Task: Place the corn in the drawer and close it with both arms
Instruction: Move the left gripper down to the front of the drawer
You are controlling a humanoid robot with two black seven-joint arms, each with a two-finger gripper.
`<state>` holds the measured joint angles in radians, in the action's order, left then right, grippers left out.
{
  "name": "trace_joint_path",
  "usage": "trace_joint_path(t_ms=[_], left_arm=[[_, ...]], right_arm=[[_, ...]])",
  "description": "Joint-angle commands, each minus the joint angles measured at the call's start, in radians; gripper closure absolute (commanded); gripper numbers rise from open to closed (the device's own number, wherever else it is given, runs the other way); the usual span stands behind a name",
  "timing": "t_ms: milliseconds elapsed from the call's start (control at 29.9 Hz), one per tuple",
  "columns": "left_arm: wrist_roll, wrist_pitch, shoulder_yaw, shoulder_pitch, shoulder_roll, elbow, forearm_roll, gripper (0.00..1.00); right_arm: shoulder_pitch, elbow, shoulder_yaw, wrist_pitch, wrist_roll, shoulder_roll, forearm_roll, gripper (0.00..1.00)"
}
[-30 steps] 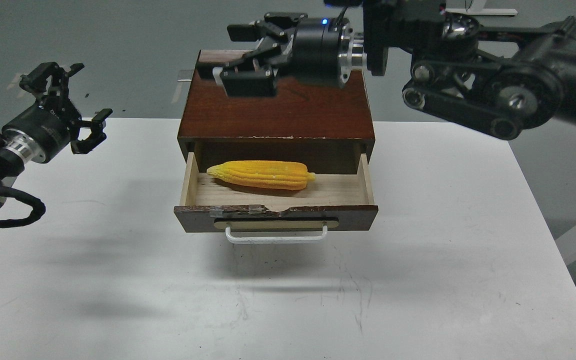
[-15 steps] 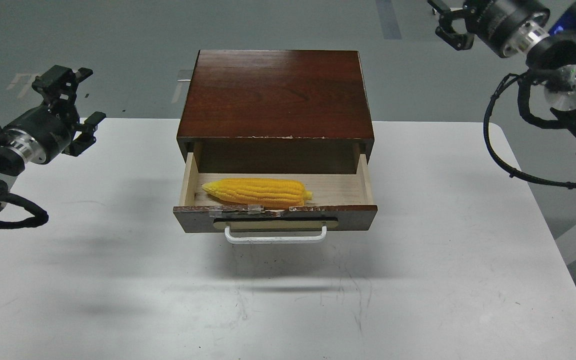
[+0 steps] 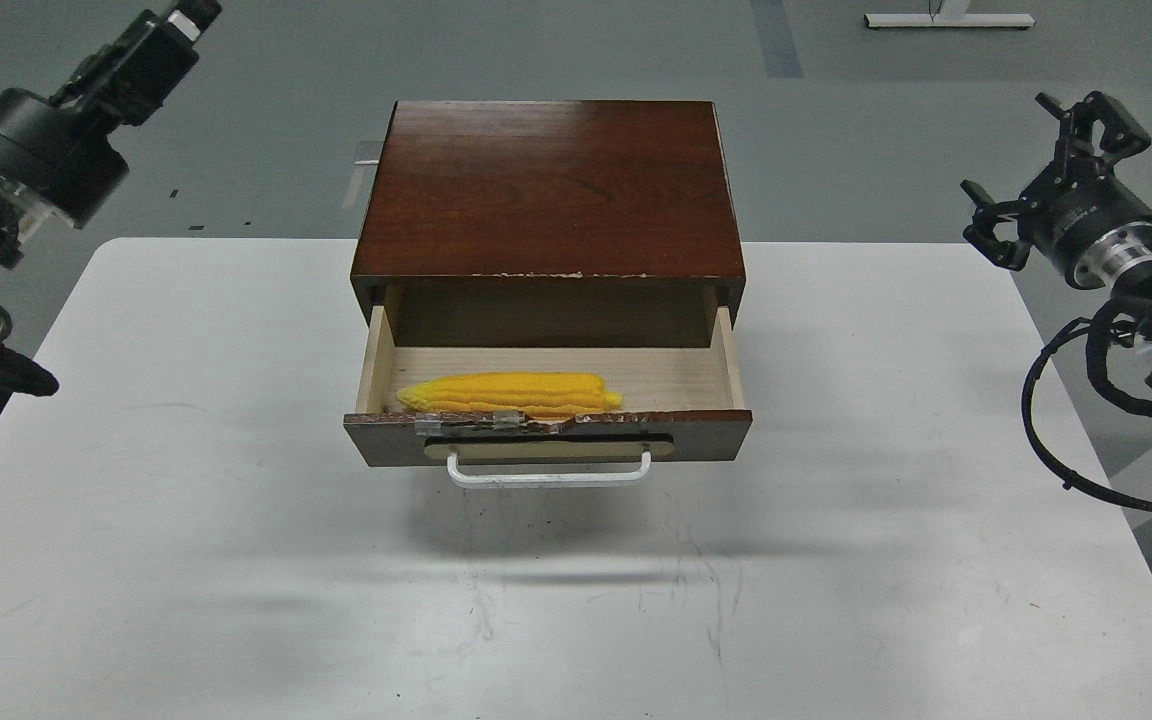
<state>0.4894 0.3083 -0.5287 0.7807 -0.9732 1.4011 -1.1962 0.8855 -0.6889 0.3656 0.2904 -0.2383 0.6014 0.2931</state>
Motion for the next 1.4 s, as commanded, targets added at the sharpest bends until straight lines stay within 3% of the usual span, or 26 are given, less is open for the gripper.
trace_joint_path(t_ms=[0,134,301,334,368,401,434,501,635,869,1370], left_arm=[[-0.001,-0.035,0.006,-0.003,-0.039,0.229,-0.136,0.04],[-0.001,-0.064,0.018,-0.012,-0.038,0.347,-0.51,0.2],[-0.001,-0.063,0.059,-0.031,0.002,0.363,-0.853,0.5],[-0.001,-0.063,0.059,-0.031,0.002,0.363,-0.853,0.5],[-0.001,-0.063,0.082,-0.031,0.011,0.361,-0.911,0.61],[-0.001,-0.063,0.129,-0.028,0.013,0.361,-0.985,0.88],[-0.001,-0.063,0.159,-0.024,0.016,0.361,-0.985,0.99],[-0.001,-0.046,0.242,-0.024,0.036,0.363,-0.985,1.0],[-0.001,0.035,0.269,-0.037,0.082,0.363,-0.985,1.0],[-0.001,0.043,0.429,-0.067,0.071,0.361,-0.985,1.0],[-0.001,0.041,0.401,-0.138,0.117,0.219,-0.985,1.0]], right_arm=[[-0.023,0.002,0.0,0.001,-0.004,0.0,0.0,0.0],[-0.043,0.002,0.0,0.0,-0.004,0.0,0.0,0.0],[-0.077,0.003,-0.004,0.003,-0.004,0.0,0.0,0.0],[-0.077,0.003,-0.004,0.003,-0.004,0.0,0.0,0.0],[-0.08,0.012,-0.004,0.003,-0.004,0.0,-0.002,0.0],[-0.083,0.029,-0.004,0.006,-0.004,0.0,-0.002,0.0],[-0.083,0.035,-0.005,0.006,-0.004,-0.002,-0.002,0.0],[-0.083,0.069,-0.008,0.012,-0.004,-0.003,-0.003,0.0],[-0.088,0.109,-0.013,0.016,-0.003,-0.005,-0.006,0.0],[-0.109,0.213,-0.027,0.019,-0.001,-0.029,-0.011,0.0],[-0.088,0.221,-0.028,0.018,0.002,-0.057,-0.012,0.0]])
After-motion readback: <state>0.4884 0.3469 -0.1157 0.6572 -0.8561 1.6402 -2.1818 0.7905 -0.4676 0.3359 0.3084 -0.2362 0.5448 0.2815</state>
